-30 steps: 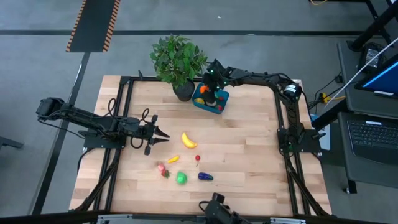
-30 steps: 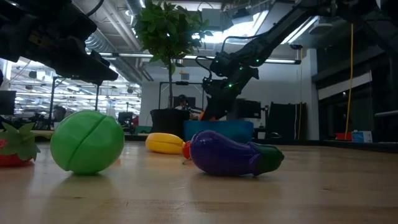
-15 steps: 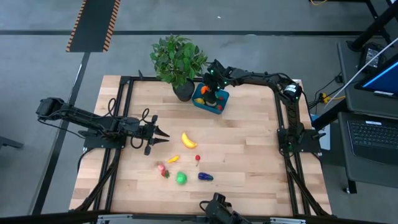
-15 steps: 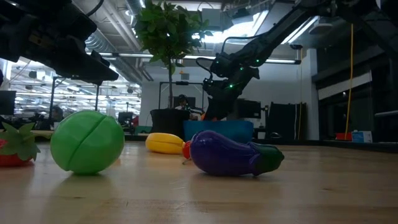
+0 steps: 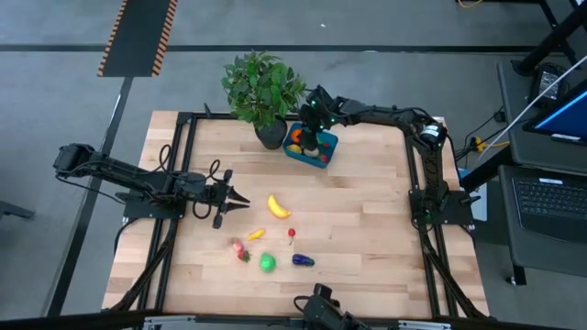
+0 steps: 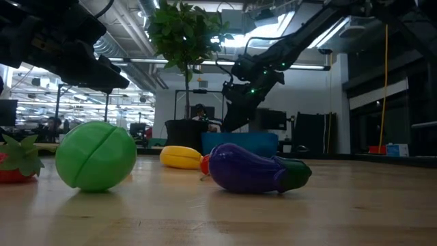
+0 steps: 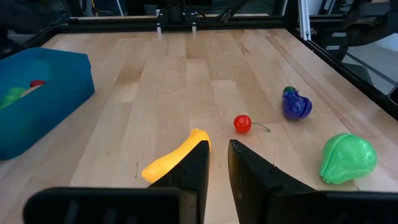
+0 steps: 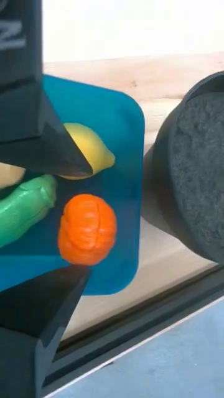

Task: Pick and placing Produce into tupperware
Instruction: Put the violet eggplant into the blue container

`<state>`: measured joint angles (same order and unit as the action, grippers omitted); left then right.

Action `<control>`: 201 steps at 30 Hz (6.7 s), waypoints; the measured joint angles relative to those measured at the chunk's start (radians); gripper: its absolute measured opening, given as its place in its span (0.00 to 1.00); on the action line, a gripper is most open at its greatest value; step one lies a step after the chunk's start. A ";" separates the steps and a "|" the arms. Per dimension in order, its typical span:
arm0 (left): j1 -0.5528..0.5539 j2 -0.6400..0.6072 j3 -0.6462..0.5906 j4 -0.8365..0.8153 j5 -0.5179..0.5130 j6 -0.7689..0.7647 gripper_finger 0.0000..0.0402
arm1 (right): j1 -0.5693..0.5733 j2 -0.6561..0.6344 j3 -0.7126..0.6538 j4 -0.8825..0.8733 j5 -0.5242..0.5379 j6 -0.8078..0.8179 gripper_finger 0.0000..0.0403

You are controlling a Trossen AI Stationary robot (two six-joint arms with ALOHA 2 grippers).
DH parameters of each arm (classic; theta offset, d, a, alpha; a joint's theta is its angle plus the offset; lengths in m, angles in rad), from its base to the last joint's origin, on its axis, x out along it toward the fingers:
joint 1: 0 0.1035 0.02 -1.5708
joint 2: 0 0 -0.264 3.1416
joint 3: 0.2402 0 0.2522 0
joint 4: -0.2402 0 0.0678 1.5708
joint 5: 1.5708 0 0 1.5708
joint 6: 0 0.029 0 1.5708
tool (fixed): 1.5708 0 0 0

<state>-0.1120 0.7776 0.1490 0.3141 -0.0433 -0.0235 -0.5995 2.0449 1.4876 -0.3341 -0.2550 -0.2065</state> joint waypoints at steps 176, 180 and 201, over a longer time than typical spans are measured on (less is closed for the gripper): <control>0.000 0.001 0.000 -0.100 0.000 -0.053 0.09 | 1.023 -0.027 0.008 -0.218 0.262 0.677 0.54; 0.000 0.001 0.000 -0.104 0.000 -0.053 0.12 | 1.031 -0.027 0.008 -0.213 0.291 0.692 0.54; 0.000 0.001 0.000 -0.105 0.000 -0.053 0.22 | 1.088 -0.026 0.008 -0.182 0.363 0.778 0.54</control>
<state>-0.1120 0.7788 0.1489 0.2096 -0.0433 -0.0766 0.4881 2.0185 1.4952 -0.5156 0.1079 0.5720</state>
